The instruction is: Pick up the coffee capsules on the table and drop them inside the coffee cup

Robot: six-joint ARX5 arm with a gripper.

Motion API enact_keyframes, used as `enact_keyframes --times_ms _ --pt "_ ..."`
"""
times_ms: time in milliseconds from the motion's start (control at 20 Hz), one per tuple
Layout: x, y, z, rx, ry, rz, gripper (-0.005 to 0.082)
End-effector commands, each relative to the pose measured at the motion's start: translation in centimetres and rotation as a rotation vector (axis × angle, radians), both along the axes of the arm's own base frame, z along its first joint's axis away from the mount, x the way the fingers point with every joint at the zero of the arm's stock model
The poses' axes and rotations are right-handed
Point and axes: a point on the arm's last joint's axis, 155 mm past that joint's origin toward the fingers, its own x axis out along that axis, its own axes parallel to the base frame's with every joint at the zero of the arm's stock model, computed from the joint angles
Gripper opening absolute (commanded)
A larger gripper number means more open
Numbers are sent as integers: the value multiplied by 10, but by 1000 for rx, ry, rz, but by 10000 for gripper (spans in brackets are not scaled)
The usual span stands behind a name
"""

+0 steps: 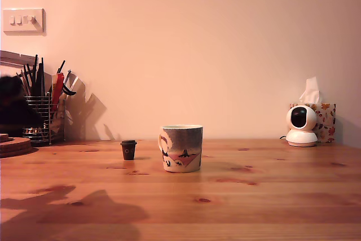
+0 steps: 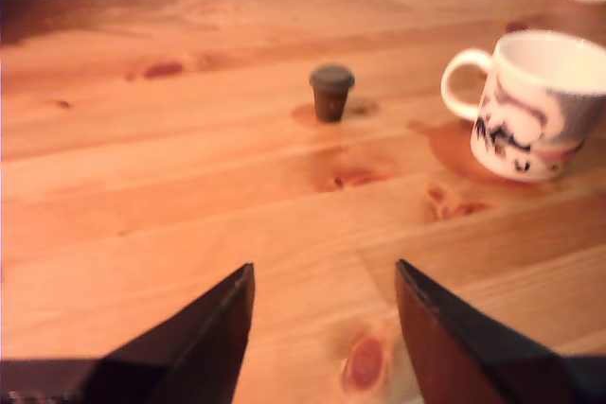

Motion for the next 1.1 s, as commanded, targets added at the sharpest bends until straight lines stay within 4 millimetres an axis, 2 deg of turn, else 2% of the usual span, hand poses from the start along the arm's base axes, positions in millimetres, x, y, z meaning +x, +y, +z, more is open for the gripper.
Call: enact_keyframes --times_ms 0,450,700,1050 --pt "-2 -2 -8 12 -1 -12 430" --pt "14 -8 -17 37 -25 -32 430" --pt "40 -31 -19 42 -20 -79 504" --pt "80 -45 -30 45 -5 -93 505"
